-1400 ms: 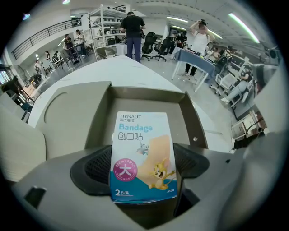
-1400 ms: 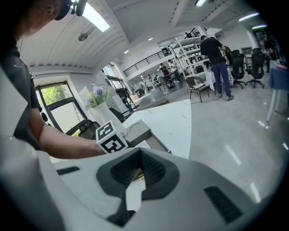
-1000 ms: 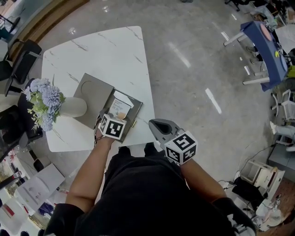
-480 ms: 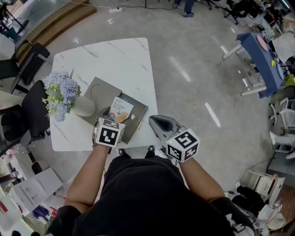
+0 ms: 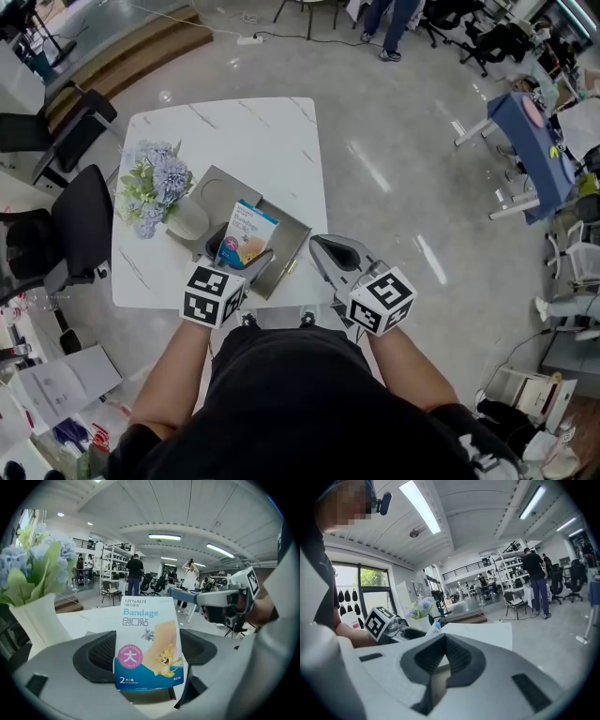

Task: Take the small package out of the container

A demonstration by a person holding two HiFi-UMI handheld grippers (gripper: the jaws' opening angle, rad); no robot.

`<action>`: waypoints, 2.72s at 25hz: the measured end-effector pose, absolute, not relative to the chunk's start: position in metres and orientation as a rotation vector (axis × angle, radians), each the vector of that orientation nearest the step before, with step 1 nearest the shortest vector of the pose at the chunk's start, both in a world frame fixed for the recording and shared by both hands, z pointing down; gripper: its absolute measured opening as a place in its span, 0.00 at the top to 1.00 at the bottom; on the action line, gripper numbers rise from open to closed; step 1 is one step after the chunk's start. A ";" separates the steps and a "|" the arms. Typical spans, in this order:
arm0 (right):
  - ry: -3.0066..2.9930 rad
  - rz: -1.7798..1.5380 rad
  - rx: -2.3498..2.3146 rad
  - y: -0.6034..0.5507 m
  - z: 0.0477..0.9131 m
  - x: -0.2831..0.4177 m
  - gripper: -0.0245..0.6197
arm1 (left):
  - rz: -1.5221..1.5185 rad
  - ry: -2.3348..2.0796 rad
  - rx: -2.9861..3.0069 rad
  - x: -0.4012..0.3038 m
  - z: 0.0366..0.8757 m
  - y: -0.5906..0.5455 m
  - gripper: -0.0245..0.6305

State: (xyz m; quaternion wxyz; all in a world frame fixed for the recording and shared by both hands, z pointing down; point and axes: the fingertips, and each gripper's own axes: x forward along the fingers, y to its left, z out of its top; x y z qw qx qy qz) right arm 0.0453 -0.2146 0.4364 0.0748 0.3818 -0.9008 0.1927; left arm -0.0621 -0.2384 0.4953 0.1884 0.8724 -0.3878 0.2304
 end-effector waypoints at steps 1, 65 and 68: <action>-2.706 0.567 1.146 -0.215 0.434 0.045 0.96 | 0.629 -1.099 2.466 -0.064 0.490 -0.237 0.32; -2.707 0.490 1.185 -0.216 0.423 0.031 0.96 | 0.370 -1.208 2.606 -0.086 0.412 -0.218 0.32; -2.709 0.489 1.189 -0.216 0.424 0.030 0.96 | 0.371 -1.209 2.609 -0.086 0.413 -0.218 0.32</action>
